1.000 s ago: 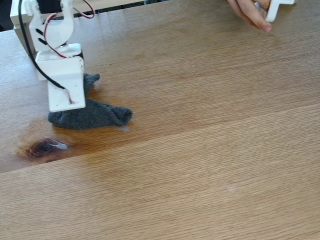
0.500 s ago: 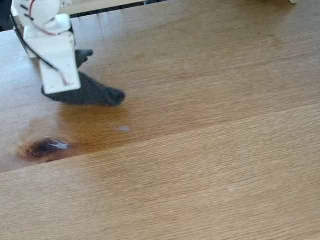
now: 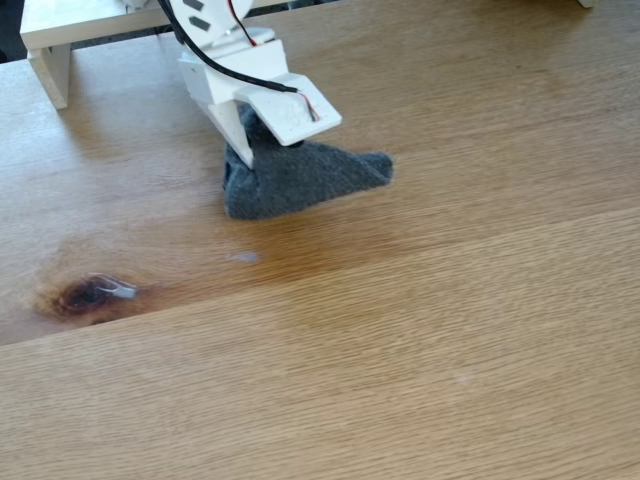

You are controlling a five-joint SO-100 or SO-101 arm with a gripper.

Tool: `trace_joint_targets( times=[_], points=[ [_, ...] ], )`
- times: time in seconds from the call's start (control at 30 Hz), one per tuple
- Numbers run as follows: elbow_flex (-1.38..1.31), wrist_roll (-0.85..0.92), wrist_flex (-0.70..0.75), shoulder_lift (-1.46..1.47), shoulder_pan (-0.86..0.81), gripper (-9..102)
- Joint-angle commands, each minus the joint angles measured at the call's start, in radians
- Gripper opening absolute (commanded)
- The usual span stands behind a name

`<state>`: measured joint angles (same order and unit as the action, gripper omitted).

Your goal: Clean the area in front of the robot

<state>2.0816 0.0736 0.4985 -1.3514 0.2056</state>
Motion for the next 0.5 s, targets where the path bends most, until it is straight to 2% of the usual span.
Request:
trace_joint_targets(
  times=[0.0,0.07,0.13,0.3,0.47],
  points=[
    [-0.041,0.057,-0.301,0.100,-0.006,0],
    [-0.072,0.110,-0.394,0.195,-0.017,0],
    [-0.137,0.132,-0.408,0.284,-0.034,0],
    [-0.368,0.138,-0.322,0.465,-0.106,0],
    [-0.558,0.077,-0.175,0.509,-0.239,0]
  ],
)
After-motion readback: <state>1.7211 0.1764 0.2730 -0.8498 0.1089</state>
